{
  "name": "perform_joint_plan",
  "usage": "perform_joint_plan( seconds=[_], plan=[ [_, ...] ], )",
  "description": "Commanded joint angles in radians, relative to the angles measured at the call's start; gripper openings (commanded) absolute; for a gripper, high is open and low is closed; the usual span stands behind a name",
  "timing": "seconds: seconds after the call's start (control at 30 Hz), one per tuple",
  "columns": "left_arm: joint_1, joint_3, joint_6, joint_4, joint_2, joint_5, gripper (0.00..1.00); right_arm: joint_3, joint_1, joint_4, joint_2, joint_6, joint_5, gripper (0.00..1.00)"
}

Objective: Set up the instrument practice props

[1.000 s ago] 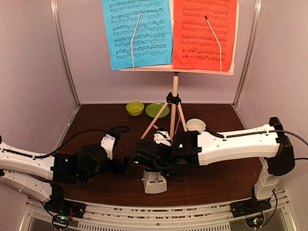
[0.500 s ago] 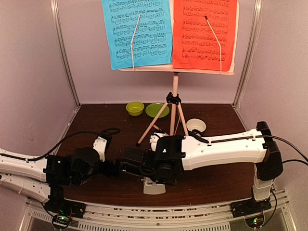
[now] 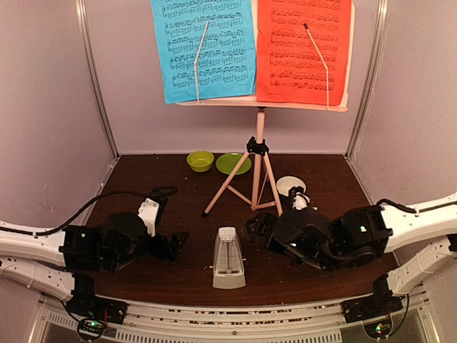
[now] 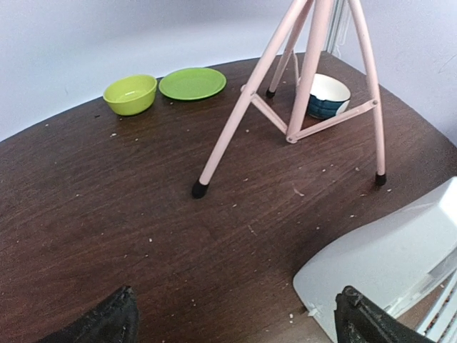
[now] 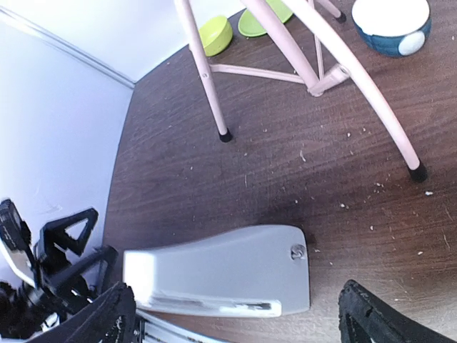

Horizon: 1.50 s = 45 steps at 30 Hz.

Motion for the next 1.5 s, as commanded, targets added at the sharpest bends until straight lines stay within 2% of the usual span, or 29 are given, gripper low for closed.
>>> perform_joint_plan(
  seconds=[0.0, 0.07, 0.27, 0.47, 0.6, 0.77, 0.9, 1.1, 1.23, 1.47],
  plan=[
    [0.001, 0.087, 0.032, 0.003, 0.001, 0.104, 0.98, -0.219, 0.037, 0.226, -0.15, 0.014, 0.005, 1.0],
    [-0.005, 0.116, 0.03, 0.008, 0.021, 0.142, 0.98, -0.257, 0.01, 0.247, -0.207, -0.042, 0.022, 1.0],
    [-0.056, 0.277, -0.052, -0.079, 0.116, 0.167, 0.98, -0.235, -0.121, 0.185, -0.256, -0.32, -0.092, 1.0],
    [-0.168, 0.451, -0.127, -0.167, 0.238, 0.107, 0.98, -0.386, -0.189, 0.236, -0.348, -0.413, -0.223, 1.0],
    [-0.215, 0.547, -0.296, -0.241, 0.346, 0.054, 0.98, -0.425, -0.207, 0.215, -0.408, -0.454, -0.192, 1.0],
    [-0.232, 0.74, -0.492, -0.496, 0.539, -0.053, 0.98, -0.482, -0.256, 0.284, -0.472, -0.527, -0.223, 1.0],
    [-0.232, 0.836, -0.561, -0.544, 0.66, -0.065, 0.97, -0.493, -0.294, 0.313, -0.495, -0.588, -0.288, 1.0],
    [-0.227, 0.994, -0.733, -0.72, 0.836, -0.059, 0.85, -0.502, -0.298, 0.349, -0.503, -0.695, -0.323, 1.0],
    [-0.211, 0.988, -0.807, -0.73, 0.882, -0.022, 0.82, -0.497, -0.303, 0.363, -0.51, -0.759, -0.382, 1.0],
    [-0.204, 0.904, -0.804, -0.7, 0.85, -0.018, 0.84, -0.504, -0.304, 0.364, -0.565, -0.789, -0.425, 1.0]
  ],
)
